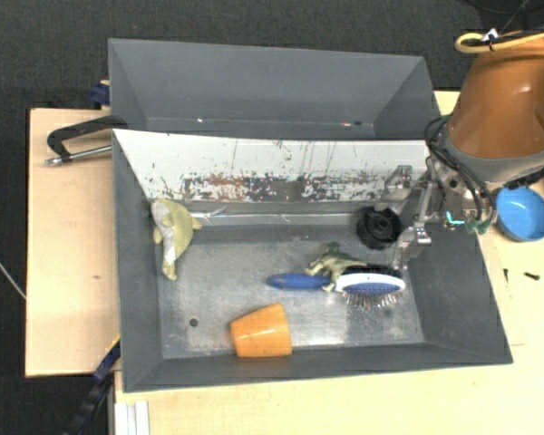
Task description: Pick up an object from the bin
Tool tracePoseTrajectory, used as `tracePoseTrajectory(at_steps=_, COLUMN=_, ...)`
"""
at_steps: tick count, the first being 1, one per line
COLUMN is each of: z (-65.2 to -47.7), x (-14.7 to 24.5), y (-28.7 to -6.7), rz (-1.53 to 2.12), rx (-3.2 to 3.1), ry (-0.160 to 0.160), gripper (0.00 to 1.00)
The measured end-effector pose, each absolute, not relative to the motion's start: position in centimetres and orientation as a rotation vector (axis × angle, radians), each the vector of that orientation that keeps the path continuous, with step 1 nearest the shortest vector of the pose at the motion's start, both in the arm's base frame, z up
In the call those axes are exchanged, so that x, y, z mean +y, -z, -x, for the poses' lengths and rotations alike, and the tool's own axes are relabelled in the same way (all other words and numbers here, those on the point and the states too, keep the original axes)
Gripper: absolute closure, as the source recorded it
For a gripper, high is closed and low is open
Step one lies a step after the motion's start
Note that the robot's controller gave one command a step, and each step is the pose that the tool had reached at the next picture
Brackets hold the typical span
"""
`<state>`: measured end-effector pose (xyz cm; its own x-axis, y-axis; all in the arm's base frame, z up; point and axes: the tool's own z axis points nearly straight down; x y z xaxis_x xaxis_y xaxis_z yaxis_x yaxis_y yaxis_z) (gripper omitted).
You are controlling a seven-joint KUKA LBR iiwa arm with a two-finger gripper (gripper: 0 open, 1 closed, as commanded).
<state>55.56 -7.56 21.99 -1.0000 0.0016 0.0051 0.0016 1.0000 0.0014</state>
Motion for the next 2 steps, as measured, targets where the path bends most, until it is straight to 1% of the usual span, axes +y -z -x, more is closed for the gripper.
tracePoseTrajectory(at_steps=1, z=-56.03, x=-8.75, y=-9.74, rz=-0.222, rx=-3.125, ry=0.002, gripper=0.0)
tracePoseTrajectory(at_steps=2, z=-56.4, x=-8.69, y=-10.37, rz=-0.224, rx=-3.139, ry=0.0, gripper=1.0)
